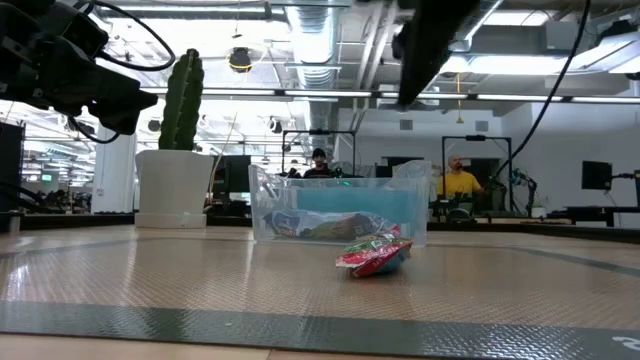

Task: Pick and place Granola Bars by type
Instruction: Put the red granola bar into the blue bin, then return to Home Position

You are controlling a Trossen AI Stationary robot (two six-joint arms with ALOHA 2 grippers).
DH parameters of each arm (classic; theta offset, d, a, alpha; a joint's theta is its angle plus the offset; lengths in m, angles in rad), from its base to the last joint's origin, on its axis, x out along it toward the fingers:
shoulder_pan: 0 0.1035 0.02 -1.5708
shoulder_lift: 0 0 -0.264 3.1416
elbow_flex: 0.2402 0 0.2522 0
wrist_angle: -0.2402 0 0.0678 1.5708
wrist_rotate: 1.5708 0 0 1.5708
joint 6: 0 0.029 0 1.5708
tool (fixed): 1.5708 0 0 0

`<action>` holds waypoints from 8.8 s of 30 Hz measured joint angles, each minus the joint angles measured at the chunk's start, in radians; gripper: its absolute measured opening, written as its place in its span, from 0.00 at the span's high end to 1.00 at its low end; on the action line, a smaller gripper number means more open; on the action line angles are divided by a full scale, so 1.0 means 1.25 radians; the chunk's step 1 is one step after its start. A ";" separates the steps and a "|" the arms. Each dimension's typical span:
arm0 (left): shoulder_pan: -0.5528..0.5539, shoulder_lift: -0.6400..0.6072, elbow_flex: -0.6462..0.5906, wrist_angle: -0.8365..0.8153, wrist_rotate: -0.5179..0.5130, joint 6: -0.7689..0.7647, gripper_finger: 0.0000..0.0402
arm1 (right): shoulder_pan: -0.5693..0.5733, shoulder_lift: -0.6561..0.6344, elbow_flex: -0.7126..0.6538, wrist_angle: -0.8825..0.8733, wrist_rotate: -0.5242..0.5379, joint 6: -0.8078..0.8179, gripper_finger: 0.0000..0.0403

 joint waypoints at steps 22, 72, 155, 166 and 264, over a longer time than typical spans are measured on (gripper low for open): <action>0.000 0.003 0.000 0.000 0.000 0.000 0.64 | 0.144 0.115 -0.003 0.046 0.277 -1.011 0.46; 0.000 0.015 0.000 0.000 0.000 0.000 0.64 | 0.125 0.306 0.016 0.166 0.183 -1.079 0.92; 0.000 0.016 0.000 0.000 0.000 0.000 0.64 | -0.279 0.282 0.315 -0.247 0.457 -0.232 0.59; 0.000 0.015 0.000 0.000 0.000 0.000 0.64 | -0.286 0.282 0.315 -0.247 0.414 -0.237 0.39; 0.000 0.015 0.000 0.000 0.000 0.000 0.64 | -0.178 -1.125 -1.218 0.789 -0.040 -0.101 0.38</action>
